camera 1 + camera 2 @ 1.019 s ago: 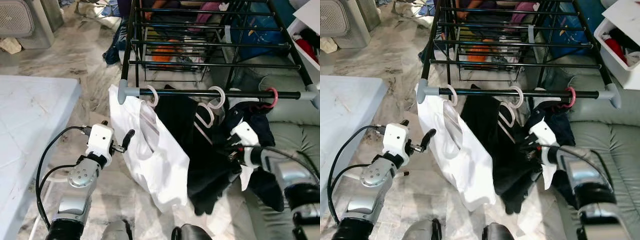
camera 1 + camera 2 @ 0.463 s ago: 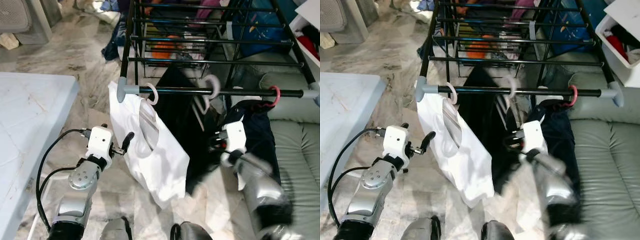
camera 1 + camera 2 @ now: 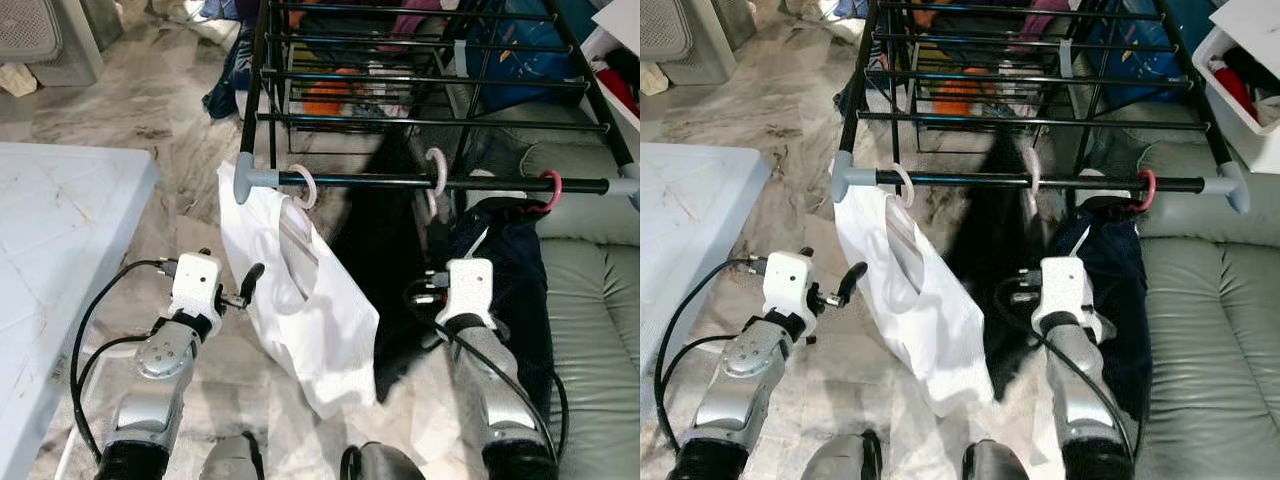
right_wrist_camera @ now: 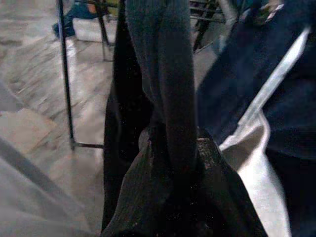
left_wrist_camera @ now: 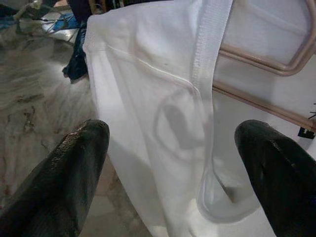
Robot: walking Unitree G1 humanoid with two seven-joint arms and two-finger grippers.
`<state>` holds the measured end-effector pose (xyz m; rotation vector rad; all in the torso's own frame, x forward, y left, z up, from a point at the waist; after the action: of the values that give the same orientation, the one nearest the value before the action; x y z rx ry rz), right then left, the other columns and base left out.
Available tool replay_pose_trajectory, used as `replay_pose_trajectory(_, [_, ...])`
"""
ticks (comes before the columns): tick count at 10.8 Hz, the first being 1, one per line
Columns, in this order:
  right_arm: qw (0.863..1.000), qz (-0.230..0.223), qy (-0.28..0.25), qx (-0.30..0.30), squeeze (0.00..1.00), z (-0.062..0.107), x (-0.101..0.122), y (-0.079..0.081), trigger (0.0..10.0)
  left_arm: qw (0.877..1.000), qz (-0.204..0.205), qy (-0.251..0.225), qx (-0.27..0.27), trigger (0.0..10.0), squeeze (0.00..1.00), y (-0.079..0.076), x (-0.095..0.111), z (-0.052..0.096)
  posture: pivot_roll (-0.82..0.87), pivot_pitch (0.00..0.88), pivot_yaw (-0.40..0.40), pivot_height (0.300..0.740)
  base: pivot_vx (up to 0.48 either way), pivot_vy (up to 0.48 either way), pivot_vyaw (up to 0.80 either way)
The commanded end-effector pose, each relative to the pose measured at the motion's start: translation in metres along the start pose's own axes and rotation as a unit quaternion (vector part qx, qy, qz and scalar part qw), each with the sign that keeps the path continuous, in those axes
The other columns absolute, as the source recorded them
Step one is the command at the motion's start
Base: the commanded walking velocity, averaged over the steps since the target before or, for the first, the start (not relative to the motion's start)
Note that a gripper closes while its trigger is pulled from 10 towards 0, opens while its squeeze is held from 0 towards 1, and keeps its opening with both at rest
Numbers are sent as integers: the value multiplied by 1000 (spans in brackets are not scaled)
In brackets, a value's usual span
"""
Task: Hang hanger
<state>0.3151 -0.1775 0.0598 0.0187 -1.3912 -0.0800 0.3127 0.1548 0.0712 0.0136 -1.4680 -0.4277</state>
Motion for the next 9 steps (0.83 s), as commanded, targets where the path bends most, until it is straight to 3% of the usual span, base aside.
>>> replay_pose_trajectory(1, [994,12,-106,0,0,1,51,-2,10000,1000,-7,0,-6,10000,0,-2,-1,-1,-40,92,-30,740,0,0,0])
replay_pose_trajectory(4, [999,-2,12,-50,0,20,2,-25,10000,1000,-5,-7,-16,10000,0,-3,2,-4,-42,92,-30,740,0,0,0])
replay_pose_trajectory(7, [998,-7,67,-4,0,22,-13,-10,10000,1000,-7,-11,-24,10000,0,-7,4,-6,-48,90,-27,740,0,0,0])
replay_pose_trajectory(9, [997,-6,73,9,0,22,-13,-5,10000,1000,-8,-11,-22,10000,0,-7,5,-7,-47,99,-26,740,0,0,0])
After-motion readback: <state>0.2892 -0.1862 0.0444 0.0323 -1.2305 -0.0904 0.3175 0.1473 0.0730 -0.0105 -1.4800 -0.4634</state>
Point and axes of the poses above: a point about 5 cm out from each wrist's last joint towards the gripper, its own z axis pointing back from the gripper into the wrist, its own x axis along the axis of the wrist's last joint, y = z × x, the point moved 4 cm from there along -z, pointing out of the wrist towards the gripper, and after that the axes turned 9 degrees about -z, right-handed, at the moved point
